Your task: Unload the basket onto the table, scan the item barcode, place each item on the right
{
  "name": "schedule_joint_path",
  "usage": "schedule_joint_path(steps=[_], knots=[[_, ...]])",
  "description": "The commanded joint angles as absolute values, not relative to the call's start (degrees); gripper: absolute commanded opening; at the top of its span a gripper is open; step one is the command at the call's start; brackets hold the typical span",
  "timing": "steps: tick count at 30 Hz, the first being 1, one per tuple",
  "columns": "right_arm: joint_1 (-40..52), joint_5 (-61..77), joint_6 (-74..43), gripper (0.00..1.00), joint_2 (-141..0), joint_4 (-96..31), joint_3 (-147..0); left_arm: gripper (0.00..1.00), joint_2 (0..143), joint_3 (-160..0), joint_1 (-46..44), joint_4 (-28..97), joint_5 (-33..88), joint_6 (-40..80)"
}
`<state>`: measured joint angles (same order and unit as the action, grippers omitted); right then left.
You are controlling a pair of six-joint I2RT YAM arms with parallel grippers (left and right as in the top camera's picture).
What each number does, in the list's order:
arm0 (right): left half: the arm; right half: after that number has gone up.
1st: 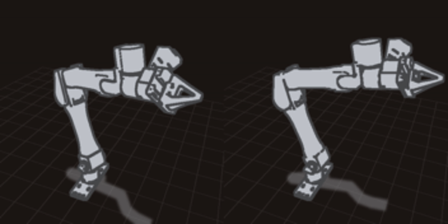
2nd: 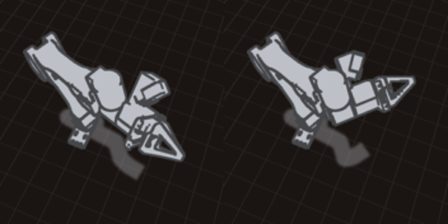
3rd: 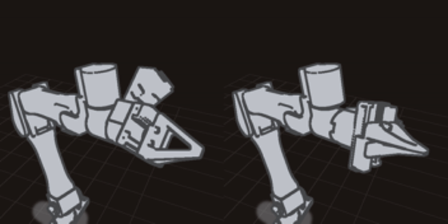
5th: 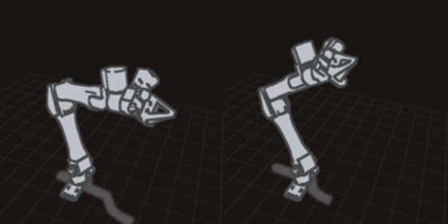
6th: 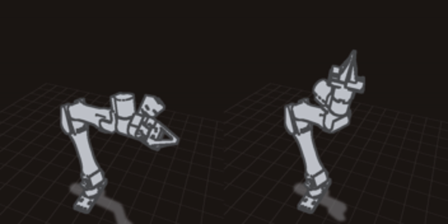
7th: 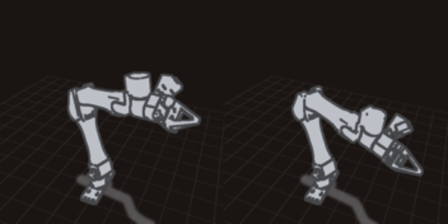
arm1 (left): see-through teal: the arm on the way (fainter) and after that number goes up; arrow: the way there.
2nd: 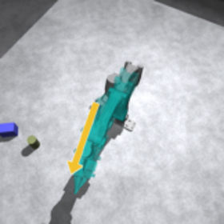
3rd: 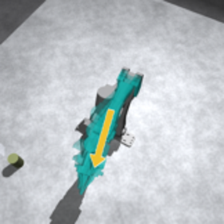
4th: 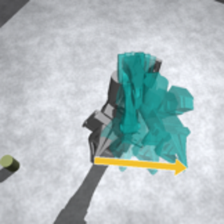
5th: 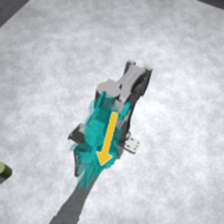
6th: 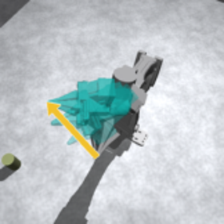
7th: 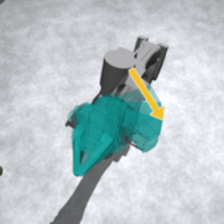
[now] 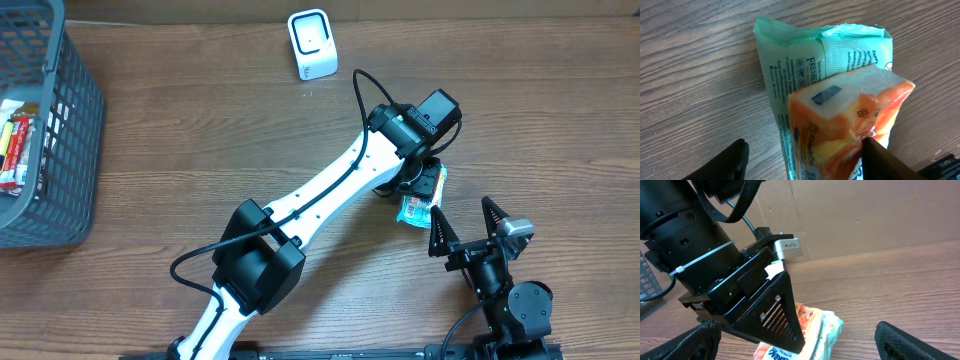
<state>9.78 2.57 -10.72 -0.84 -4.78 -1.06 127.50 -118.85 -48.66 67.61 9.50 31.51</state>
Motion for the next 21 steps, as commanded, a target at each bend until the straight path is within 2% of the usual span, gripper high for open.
schedule_joint_path(steps=[1, 9, 16, 19, 20, 21], knots=[[9.6, 2.2, -11.1, 1.00, -0.2, -4.6, -0.4, 0.54, 127.2, -117.4, -48.7, 68.1, 9.1, 30.8], [9.6, 2.2, -11.1, 1.00, -0.2, -4.6, -0.4, 0.45, 127.1, -118.6, -48.6, 68.1, 9.1, 30.8], [9.6, 2.2, -11.1, 1.00, -0.2, -4.6, -0.4, 0.31, 127.0, -119.4, -48.6, 68.1, 9.3, 30.8], [9.6, 2.2, -11.1, 1.00, -0.2, -4.6, -0.4, 0.18, 127.0, -119.5, -48.7, 68.1, 9.3, 30.8], [9.6, 2.2, -11.1, 1.00, -0.2, -4.6, -0.4, 0.09, 127.0, -119.5, -48.6, 68.1, 9.3, 30.8], [9.6, 2.2, -11.1, 1.00, -0.2, -4.6, -0.4, 0.07, 127.0, -119.6, -48.6, 68.1, 9.3, 30.8]])
